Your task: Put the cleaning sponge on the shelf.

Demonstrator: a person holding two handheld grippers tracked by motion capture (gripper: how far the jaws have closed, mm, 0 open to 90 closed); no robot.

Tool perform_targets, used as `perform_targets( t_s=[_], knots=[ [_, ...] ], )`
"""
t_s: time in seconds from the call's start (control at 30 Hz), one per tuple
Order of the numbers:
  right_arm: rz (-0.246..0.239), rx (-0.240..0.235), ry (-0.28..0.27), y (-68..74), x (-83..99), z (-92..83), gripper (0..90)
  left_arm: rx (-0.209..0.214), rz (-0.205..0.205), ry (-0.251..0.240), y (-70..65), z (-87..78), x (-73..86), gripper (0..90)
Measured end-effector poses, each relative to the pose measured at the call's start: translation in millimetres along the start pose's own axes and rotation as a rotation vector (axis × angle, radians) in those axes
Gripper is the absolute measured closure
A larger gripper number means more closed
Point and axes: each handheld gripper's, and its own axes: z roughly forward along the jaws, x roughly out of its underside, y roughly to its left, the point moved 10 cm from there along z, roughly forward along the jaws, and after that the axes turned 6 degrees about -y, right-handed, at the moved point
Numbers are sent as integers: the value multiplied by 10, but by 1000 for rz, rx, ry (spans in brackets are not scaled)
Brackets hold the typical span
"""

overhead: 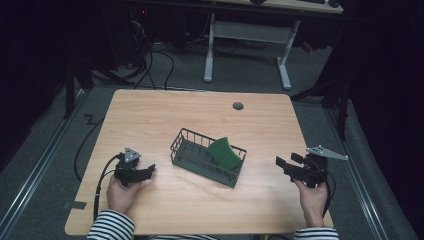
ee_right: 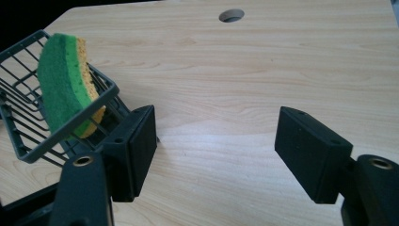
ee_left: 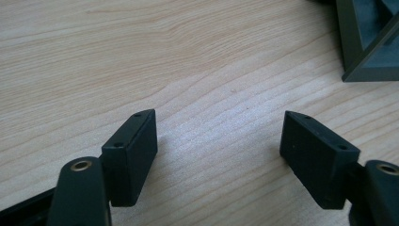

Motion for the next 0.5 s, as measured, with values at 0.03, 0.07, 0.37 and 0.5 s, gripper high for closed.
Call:
perform_targets(
  t_s=[0.03,0.07,0.37,0.5],
  knots=[
    [0,0,0,0,0,0,301,0,0,0,0,0,0,285],
    [8,5,-1,-27,45,-5,306,0,0,0,0,0,0,285],
    [12,25,-29,-95,158,-40,337,0,0,0,0,0,0,285],
    [23,26,-18,-124,270,-8,341,0,0,0,0,0,0,285]
  ],
)
